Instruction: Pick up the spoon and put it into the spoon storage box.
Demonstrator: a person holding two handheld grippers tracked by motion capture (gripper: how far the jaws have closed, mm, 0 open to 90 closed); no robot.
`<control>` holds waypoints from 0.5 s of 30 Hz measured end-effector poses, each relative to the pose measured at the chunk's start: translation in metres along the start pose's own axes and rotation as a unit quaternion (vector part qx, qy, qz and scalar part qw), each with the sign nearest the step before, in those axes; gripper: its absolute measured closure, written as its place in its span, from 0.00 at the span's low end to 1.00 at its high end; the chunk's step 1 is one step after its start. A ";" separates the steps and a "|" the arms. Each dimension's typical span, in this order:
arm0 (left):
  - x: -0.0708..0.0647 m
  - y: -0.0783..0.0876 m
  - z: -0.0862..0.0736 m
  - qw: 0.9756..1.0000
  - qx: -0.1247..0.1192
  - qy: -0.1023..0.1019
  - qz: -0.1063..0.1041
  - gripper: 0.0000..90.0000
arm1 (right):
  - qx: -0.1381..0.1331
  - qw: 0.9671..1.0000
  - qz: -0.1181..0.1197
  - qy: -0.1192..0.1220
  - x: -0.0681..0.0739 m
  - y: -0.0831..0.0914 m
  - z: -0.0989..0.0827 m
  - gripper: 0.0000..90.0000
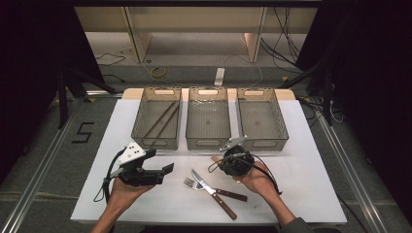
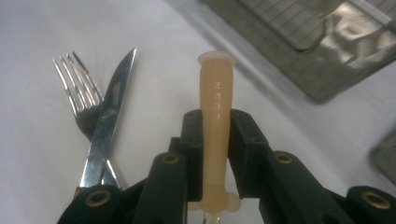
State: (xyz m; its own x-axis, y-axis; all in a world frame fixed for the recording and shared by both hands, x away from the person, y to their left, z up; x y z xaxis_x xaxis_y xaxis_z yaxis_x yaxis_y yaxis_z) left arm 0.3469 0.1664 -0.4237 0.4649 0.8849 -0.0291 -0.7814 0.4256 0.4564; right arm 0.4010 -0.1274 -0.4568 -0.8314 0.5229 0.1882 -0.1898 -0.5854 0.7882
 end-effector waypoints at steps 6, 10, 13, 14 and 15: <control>0.001 0.001 0.000 1.000 -0.006 0.003 0.000 0.17 | -0.022 1.000 -0.010 -0.004 -0.008 0.013 0.009 0.86; 0.002 0.002 0.001 1.000 -0.013 0.007 0.002 0.17 | -0.036 0.999 -0.014 -0.010 -0.013 0.018 0.016 0.86; 0.003 0.002 0.000 1.000 -0.015 0.007 0.003 0.17 | -0.045 0.999 -0.018 -0.011 -0.017 0.021 0.023 0.86; 0.003 0.002 0.000 1.000 -0.015 0.007 0.004 0.17 | -0.050 0.998 -0.020 -0.012 -0.018 0.023 0.026 0.86; 0.003 0.001 0.000 1.000 -0.015 0.007 0.005 0.17 | -0.054 0.998 -0.020 -0.013 -0.019 0.025 0.029 0.86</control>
Point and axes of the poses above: each handheld gripper's, and its own axes: y roughly backward along the jaws, z roughly out of its top, x roughly to its left, the point moved 2 cm from there along -y, roughly forward along the jaws, and after that the axes turned 14 degrees about z, right-handed, at the moved point
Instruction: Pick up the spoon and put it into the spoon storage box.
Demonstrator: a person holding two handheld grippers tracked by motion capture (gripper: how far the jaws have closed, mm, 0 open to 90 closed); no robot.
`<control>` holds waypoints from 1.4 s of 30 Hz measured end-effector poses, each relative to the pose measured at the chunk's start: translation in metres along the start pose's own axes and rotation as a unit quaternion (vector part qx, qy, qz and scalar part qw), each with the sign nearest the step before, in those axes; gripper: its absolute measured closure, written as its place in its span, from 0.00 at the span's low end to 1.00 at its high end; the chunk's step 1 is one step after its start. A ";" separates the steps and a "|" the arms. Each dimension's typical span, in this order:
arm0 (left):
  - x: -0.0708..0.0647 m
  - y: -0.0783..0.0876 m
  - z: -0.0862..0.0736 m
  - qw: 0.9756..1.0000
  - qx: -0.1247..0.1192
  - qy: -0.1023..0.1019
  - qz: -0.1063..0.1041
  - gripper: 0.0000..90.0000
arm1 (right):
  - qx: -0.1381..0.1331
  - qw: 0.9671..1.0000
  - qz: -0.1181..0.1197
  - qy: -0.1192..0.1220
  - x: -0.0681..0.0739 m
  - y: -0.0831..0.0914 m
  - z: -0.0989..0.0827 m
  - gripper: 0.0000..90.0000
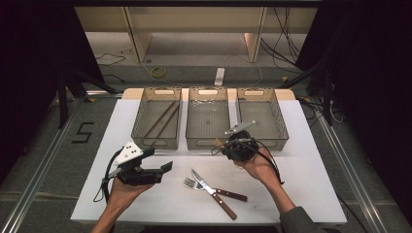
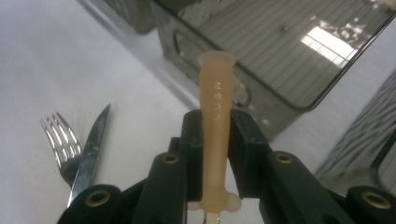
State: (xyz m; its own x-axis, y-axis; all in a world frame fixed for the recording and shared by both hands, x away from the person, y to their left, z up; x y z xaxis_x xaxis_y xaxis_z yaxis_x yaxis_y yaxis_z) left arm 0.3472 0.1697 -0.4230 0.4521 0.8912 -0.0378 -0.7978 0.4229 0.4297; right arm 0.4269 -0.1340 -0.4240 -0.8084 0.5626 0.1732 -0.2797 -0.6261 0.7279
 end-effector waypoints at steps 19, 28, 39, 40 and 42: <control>0.006 0.004 0.002 0.999 -0.018 0.032 -0.001 0.17 | -0.056 0.998 -0.021 -0.015 -0.030 0.003 0.060 0.86; 0.006 0.004 0.001 0.999 -0.021 0.030 0.004 0.17 | -0.069 0.997 -0.025 -0.026 -0.041 -0.003 0.078 0.86; 0.007 0.005 0.001 0.999 -0.025 0.034 0.008 0.17 | -0.073 0.996 -0.032 -0.049 -0.056 -0.016 0.093 0.85; 0.007 0.005 0.001 0.999 -0.026 0.035 0.009 0.17 | -0.073 0.996 -0.032 -0.050 -0.057 -0.017 0.094 0.86; 0.007 0.005 0.001 0.999 -0.025 0.034 0.009 0.17 | -0.073 0.995 -0.036 -0.053 -0.059 -0.019 0.096 0.85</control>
Point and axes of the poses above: each handheld gripper's, and its own axes: y roughly backward along the jaws, z roughly out of its top, x roughly to its left, the point moved 2 cm from there along -y, roughly forward along the jaws, and after that the axes turned 14 degrees about z, right-handed, at the moved point
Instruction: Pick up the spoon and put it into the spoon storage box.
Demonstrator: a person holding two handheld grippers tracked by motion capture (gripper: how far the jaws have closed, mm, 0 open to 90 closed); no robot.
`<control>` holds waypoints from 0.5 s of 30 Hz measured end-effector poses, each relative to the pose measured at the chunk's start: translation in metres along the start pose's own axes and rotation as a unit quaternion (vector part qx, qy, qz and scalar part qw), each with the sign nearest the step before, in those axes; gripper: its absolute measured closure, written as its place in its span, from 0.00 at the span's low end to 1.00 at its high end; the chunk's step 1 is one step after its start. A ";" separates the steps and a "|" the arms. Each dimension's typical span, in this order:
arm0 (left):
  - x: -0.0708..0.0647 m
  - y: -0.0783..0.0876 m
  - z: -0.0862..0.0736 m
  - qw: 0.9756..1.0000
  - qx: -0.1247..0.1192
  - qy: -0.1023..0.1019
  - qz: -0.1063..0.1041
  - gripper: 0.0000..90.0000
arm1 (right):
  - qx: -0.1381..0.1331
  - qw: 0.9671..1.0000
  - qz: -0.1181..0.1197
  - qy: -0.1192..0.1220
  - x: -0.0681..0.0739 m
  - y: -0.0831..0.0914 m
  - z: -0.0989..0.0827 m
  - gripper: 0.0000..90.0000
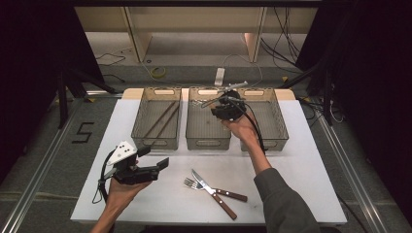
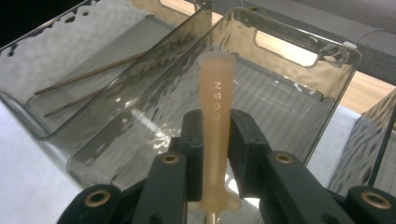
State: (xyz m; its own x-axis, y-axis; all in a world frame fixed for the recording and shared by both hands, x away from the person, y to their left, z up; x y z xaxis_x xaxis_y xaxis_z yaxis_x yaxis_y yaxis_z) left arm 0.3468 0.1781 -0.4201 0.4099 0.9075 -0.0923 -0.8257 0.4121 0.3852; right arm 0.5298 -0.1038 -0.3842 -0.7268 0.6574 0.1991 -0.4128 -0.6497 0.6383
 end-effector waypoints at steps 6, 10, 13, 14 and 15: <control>0.000 0.001 0.000 1.000 -0.002 -0.002 0.001 0.17 | 0.001 1.000 -0.006 -0.004 -0.002 -0.007 0.004 0.85; 0.000 0.001 0.000 1.000 -0.002 0.000 -0.001 0.17 | 0.000 1.000 -0.007 -0.006 -0.002 -0.011 0.004 0.85; 0.000 0.001 0.000 1.000 -0.001 -0.002 -0.001 0.17 | 0.008 1.000 -0.010 -0.009 -0.002 -0.016 0.002 0.85; -0.001 0.001 0.000 1.000 -0.001 -0.003 -0.001 0.17 | 0.006 1.000 -0.009 -0.011 -0.002 -0.017 0.002 0.85; -0.001 0.001 0.000 1.000 -0.001 -0.003 0.000 0.17 | 0.005 1.000 -0.009 -0.011 -0.002 -0.018 0.002 0.85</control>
Point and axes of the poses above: each handheld gripper's, and its own axes: y roughly backward along the jaws, z roughly out of its top, x roughly to its left, the point moved 2 cm from there along -y, roughly forward along the jaws, and after that the axes turned 14 degrees about z, right-handed, at the moved point
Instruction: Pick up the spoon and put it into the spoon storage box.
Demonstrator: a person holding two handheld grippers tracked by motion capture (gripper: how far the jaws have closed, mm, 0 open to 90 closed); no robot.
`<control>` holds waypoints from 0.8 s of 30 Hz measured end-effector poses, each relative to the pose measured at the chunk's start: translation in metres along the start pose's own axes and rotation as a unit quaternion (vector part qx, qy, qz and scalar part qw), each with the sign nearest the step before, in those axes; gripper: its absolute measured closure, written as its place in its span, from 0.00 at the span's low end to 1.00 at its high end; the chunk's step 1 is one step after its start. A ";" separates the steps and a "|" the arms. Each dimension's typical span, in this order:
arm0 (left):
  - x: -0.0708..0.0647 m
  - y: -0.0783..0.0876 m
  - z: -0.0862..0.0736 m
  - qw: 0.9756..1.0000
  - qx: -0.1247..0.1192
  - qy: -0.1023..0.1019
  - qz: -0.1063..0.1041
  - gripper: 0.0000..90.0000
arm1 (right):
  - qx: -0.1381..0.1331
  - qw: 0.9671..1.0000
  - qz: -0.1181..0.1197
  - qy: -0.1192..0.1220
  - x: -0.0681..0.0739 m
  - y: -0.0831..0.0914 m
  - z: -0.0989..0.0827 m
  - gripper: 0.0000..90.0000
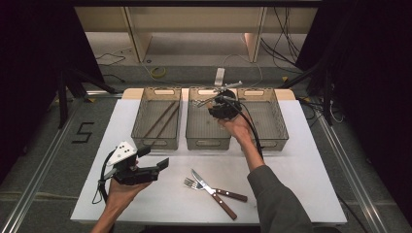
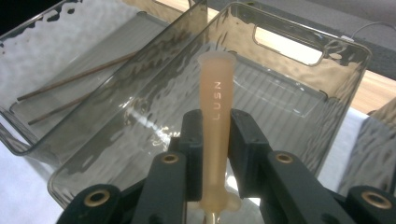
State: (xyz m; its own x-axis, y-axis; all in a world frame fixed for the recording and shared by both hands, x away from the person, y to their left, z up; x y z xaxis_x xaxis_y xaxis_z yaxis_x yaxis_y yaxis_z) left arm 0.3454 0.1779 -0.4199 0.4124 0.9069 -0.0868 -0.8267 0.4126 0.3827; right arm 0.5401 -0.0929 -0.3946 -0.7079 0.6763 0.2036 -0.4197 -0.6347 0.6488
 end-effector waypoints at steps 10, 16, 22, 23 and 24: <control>0.001 0.000 -0.001 1.000 0.004 0.001 0.001 0.17 | 0.005 1.000 -0.009 0.004 0.002 -0.009 -0.003 0.83; 0.001 0.000 -0.002 1.000 0.004 0.000 0.003 0.17 | 0.000 1.000 0.009 -0.001 0.005 -0.007 -0.002 0.61; 0.001 0.001 -0.002 1.000 0.002 0.000 0.004 0.17 | 0.006 1.000 0.019 0.006 0.013 0.001 -0.001 0.52; 0.001 0.002 -0.002 1.000 0.002 0.000 0.004 0.17 | 0.006 1.000 0.025 0.004 0.015 0.003 -0.002 0.50; 0.001 0.002 -0.002 1.000 0.002 0.000 0.004 0.17 | 0.005 1.000 0.029 0.006 0.016 0.006 -0.003 0.48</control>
State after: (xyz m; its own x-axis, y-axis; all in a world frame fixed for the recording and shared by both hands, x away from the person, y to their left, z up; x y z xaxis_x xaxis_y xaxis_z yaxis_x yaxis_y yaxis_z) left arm 0.3438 0.1794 -0.4208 0.4060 0.9100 -0.0846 -0.8285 0.4055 0.3862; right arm 0.5247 -0.0866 -0.3897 -0.7379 0.6336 0.2324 -0.3720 -0.6692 0.6432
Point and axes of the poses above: each handheld gripper's, and its own axes: y roughly backward along the jaws, z roughly out of its top, x roughly to its left, the point moved 2 cm from there along -y, roughly forward along the jaws, and after that the axes turned 14 degrees about z, right-handed, at the moved point
